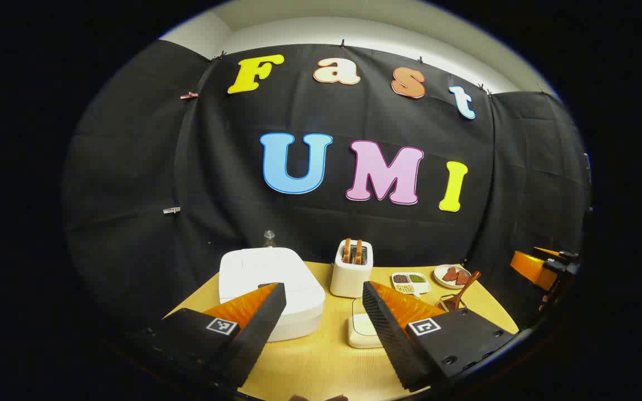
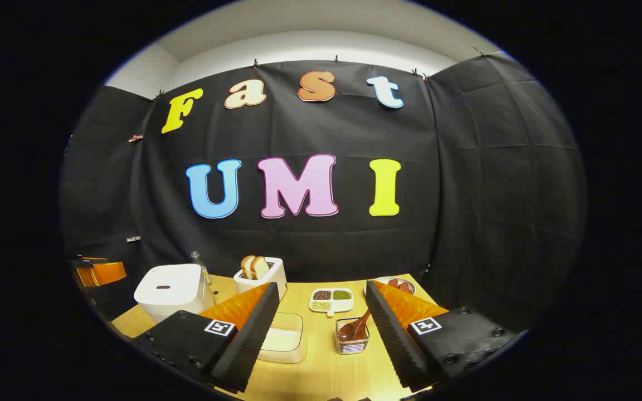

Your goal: Close the left gripper, press the button to open the rice cooker; take a wooden spoon from the chopstick holder with the right hand, scoop a spoonful of rice and pour it into the rice cooker, then put the wooden spoon back into the chopstick holder.

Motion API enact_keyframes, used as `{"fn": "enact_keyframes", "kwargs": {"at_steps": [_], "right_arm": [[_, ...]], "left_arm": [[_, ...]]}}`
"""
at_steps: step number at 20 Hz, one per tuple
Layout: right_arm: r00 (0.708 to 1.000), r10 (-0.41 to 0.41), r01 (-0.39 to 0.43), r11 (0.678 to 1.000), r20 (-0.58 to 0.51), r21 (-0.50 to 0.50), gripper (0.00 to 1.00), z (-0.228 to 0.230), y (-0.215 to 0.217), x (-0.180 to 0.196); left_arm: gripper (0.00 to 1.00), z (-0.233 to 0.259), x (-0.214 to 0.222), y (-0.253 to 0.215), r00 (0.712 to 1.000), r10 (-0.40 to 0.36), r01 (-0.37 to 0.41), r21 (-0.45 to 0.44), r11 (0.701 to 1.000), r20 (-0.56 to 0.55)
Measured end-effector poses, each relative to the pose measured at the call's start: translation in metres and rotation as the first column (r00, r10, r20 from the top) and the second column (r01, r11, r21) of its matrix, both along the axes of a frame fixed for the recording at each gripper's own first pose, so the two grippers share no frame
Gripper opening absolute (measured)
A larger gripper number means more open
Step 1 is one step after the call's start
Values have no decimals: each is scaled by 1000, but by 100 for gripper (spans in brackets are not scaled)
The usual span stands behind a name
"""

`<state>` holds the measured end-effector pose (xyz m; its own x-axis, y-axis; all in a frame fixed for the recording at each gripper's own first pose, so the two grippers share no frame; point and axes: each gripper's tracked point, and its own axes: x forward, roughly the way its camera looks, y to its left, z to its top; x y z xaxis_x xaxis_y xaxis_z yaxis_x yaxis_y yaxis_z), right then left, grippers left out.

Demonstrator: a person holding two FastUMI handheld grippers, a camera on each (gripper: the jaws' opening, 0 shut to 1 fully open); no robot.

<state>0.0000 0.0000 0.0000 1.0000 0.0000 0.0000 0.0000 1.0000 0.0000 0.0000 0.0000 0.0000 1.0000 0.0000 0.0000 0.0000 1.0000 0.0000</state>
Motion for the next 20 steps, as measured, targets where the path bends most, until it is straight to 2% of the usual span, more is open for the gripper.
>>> {"fn": "enact_keyframes", "kwargs": {"at_steps": [7,13,20], "right_arm": [[1000,12,-12,1000,-5,-15,98,8,12,-6],[999,-37,38,999,26,-29,98,22,15,-18],[998,-61,62,996,24,-69,98,14,17,-31]], "left_arm": [[96,3,-5,14,1000,-5,5,6,1000,26],[96,3,-15,27,998,-39,37,42,998,42],[96,-1,-15,28,997,-79,79,8,997,11]]}}
